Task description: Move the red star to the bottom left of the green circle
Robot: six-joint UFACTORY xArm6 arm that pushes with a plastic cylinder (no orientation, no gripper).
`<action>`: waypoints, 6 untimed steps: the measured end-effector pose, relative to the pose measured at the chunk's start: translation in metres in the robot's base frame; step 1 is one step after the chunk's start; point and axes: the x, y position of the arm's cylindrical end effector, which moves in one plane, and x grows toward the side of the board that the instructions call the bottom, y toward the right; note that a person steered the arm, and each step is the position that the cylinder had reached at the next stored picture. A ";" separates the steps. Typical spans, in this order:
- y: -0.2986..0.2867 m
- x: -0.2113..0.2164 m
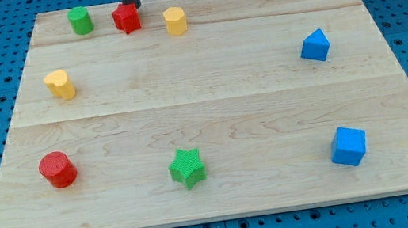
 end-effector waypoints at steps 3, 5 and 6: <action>0.000 0.076; -0.074 0.114; -0.110 0.114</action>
